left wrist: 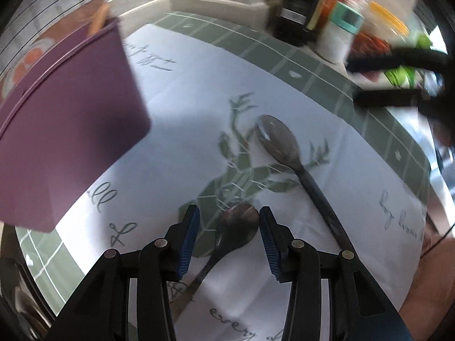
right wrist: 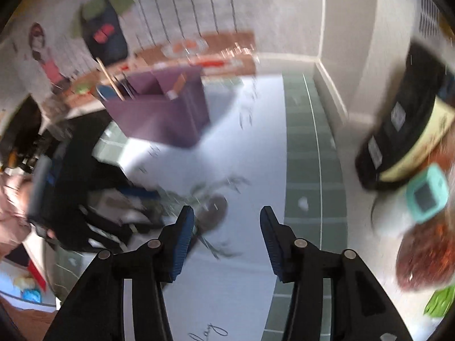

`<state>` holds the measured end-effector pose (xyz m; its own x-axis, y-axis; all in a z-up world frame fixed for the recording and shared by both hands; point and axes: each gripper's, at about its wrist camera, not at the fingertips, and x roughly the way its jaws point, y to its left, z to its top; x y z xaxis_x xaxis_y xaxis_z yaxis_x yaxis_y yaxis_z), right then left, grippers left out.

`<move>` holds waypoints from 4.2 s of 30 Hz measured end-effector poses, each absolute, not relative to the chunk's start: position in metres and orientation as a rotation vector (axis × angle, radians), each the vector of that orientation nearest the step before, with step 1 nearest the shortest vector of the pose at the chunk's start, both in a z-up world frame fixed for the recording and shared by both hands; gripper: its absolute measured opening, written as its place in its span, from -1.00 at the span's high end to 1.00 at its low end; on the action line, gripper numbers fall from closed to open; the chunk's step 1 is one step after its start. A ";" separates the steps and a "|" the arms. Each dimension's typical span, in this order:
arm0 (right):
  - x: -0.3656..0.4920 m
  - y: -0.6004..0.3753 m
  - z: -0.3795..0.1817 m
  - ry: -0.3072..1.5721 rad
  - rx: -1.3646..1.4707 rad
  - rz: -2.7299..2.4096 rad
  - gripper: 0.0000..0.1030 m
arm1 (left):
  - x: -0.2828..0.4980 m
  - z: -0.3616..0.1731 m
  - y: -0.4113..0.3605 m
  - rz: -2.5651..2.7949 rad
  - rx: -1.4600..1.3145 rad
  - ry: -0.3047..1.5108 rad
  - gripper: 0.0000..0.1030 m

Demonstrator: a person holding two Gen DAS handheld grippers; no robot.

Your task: Organize utensils

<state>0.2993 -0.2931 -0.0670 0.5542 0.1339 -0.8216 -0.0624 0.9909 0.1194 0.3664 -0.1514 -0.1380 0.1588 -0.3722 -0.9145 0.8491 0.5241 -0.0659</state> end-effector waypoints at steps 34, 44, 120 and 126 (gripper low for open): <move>0.305 -0.246 -0.115 1.006 0.010 0.102 0.43 | 0.388 -0.138 -0.100 -0.722 0.460 1.134 0.42; 0.299 -0.236 -0.092 0.935 0.012 0.119 0.43 | 0.357 -0.110 -0.044 -0.578 0.078 0.961 0.43; 0.375 -0.172 0.003 0.670 -0.023 0.514 0.88 | 0.366 0.098 0.021 -0.394 -0.222 0.389 0.43; 0.393 -0.111 -0.079 0.853 -0.122 0.655 0.79 | 0.354 0.085 0.044 -0.342 -0.241 0.412 0.43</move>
